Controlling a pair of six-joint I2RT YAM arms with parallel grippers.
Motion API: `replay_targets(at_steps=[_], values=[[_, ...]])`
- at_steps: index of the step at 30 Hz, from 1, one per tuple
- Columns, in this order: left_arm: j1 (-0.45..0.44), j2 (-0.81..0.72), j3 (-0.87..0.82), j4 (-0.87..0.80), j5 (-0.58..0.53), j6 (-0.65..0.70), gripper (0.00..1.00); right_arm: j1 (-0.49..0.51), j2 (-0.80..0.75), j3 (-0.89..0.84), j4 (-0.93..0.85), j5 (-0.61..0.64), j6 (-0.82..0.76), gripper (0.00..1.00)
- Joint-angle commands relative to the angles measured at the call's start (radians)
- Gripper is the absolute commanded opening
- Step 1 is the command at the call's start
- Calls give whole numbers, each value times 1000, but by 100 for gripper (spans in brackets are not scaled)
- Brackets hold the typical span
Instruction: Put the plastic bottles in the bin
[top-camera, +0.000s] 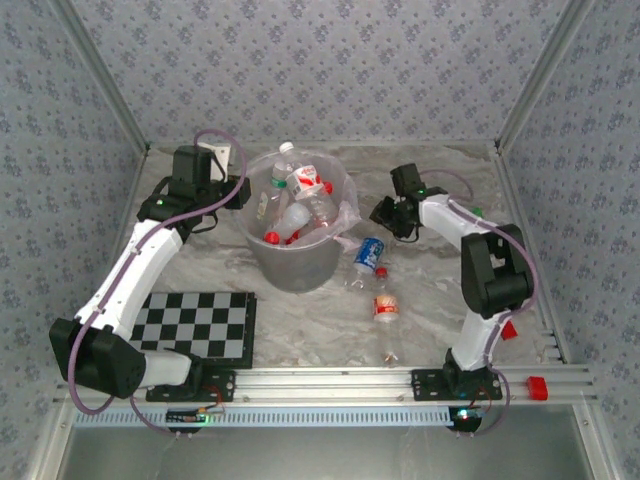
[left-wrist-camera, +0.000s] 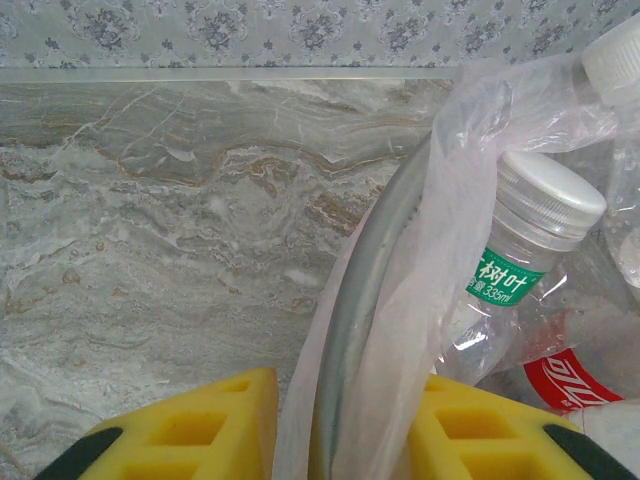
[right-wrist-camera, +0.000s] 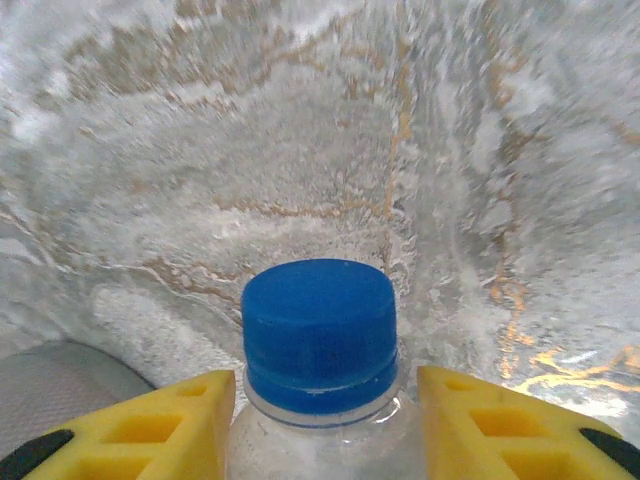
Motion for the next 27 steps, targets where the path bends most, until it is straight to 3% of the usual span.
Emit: replay_targets(at_steps=[1,5,10,15,21,27], values=[[-9,-12,-6,-43,8,3,34,-35,-95,-10,-48,3,-32,46],[-11,-13,-6,-42,6,1,34,-87,-208,23,-95,2,-65,45],[-11,-10,-6,-42,3,3,34,-122,-375,151,-192,90,-119,38],[-11,-7,-6,-42,9,1,34,-113,-518,235,-118,125,-149,31],[-11,-2,-5,-41,14,0,34,24,-600,275,155,141,-190,24],[-11,-9,-5,-40,19,-7,34,213,-518,390,338,117,-300,24]])
